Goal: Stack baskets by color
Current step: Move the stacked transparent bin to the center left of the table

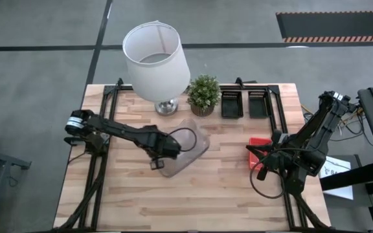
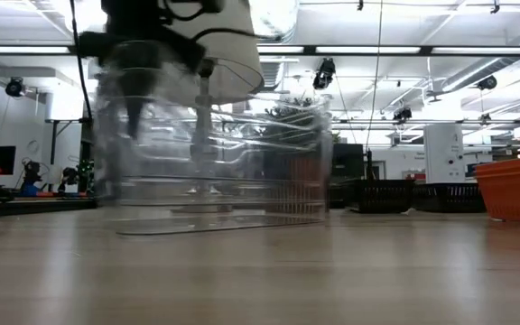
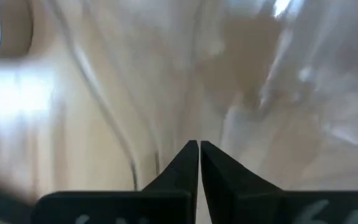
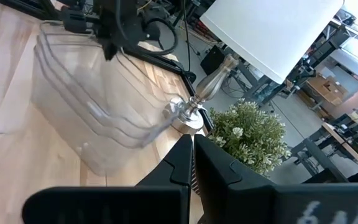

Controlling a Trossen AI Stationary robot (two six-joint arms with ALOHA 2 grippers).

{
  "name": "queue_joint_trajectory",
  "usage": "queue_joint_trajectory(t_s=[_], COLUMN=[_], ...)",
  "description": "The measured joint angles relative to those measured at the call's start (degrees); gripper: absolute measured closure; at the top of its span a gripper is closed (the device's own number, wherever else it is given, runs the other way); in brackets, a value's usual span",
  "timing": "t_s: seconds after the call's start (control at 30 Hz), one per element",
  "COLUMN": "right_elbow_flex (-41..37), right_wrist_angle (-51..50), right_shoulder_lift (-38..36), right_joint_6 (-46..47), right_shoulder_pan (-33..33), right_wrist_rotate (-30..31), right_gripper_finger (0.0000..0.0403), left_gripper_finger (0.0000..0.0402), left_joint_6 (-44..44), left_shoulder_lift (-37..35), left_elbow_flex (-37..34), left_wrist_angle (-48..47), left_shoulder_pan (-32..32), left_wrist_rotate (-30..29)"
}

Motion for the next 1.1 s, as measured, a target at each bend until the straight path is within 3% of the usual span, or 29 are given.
queue_joint_trajectory(t_s=[0.2,0.43,0.63,0.9,1.1], right_elbow_flex=[-0.09,-0.15,-0.23,-0.30,-0.61], right_wrist_angle=[0.00,0.00,0.44,0.44,0.42], right_shoulder_lift=[0.00,0.00,0.00,0.02,0.02], right_joint_6=[0.05,0.75,0.82,1.55,2.58], right_shoulder_pan=[0.00,0.00,-0.02,-0.07,-0.07], right_wrist_rotate=[-0.01,-1.08,-1.80,-1.78,-1.78], right_gripper_finger=[0.0394,0.0394,0.0394,0.0394,0.0394], left_gripper_finger=[0.0400,0.0400,0.0400,0.0401,0.0401], left_joint_6=[-5.45,-6.96,-6.64,-1.44,-5.49], left_shoulder_lift=[0.08,-4.27,-9.41,-14.31,-13.73], left_elbow_flex=[-0.19,-1.58,-1.13,-4.21,-4.47], left_wrist_angle=[-17.42,-15.25,-4.66,29.96,19.95], left_shoulder_pan=[0.12,-0.30,-0.87,-4.20,-9.34], left_wrist_rotate=[0.56,3.97,4.07,5.71,9.10])
